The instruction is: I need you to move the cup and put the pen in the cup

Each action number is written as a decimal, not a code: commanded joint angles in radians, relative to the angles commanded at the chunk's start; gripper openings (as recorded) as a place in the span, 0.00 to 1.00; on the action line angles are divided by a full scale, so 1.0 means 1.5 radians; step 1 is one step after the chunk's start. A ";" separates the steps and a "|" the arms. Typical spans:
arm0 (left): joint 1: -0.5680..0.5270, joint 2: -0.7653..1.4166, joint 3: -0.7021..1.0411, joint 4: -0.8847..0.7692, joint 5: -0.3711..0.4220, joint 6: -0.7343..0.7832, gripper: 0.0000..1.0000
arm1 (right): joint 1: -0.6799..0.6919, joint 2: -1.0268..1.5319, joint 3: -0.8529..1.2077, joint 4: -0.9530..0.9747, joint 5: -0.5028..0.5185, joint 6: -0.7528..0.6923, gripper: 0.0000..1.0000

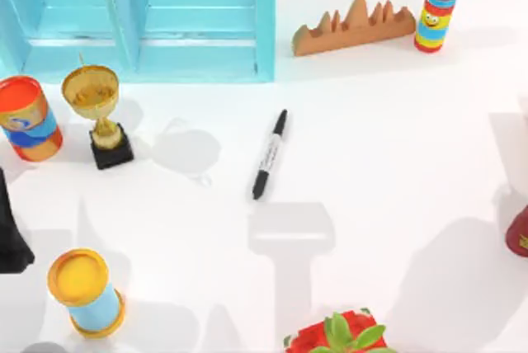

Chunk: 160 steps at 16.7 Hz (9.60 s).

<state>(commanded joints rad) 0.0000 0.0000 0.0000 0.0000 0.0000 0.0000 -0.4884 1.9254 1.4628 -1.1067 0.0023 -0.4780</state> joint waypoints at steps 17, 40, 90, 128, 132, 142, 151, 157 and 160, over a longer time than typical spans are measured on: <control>0.000 0.000 0.000 0.000 0.000 0.000 1.00 | -0.001 0.024 -0.087 0.105 0.000 0.000 0.40; 0.000 0.000 0.000 0.000 0.000 0.000 1.00 | 0.155 -0.046 0.039 -0.106 -0.001 0.155 0.00; 0.000 0.000 0.000 0.000 0.000 0.000 1.00 | 0.574 0.158 0.162 -0.005 -0.003 0.580 0.90; 0.000 0.000 0.000 0.000 0.000 0.000 1.00 | 0.634 0.294 0.652 -0.330 -0.030 0.716 1.00; 0.000 0.000 0.000 0.000 0.000 0.000 1.00 | 0.695 0.365 0.639 -0.211 -0.053 0.854 1.00; 0.000 0.000 0.000 0.000 0.000 0.000 1.00 | 0.726 0.405 0.621 -0.138 -0.066 0.920 1.00; 0.000 0.000 0.000 0.000 0.000 0.000 1.00 | 0.742 0.471 0.498 0.054 -0.064 0.935 1.00; 0.000 0.000 0.000 0.000 0.000 0.000 1.00 | 0.742 0.471 0.497 0.055 -0.064 0.935 0.85; 0.000 0.000 0.000 0.000 0.000 0.000 1.00 | 0.742 0.471 0.497 0.055 -0.064 0.935 0.62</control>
<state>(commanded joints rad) 0.0000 0.0000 0.0000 0.0000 0.0000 0.0000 0.6243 2.6318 2.2091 -1.0248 -0.0937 0.9242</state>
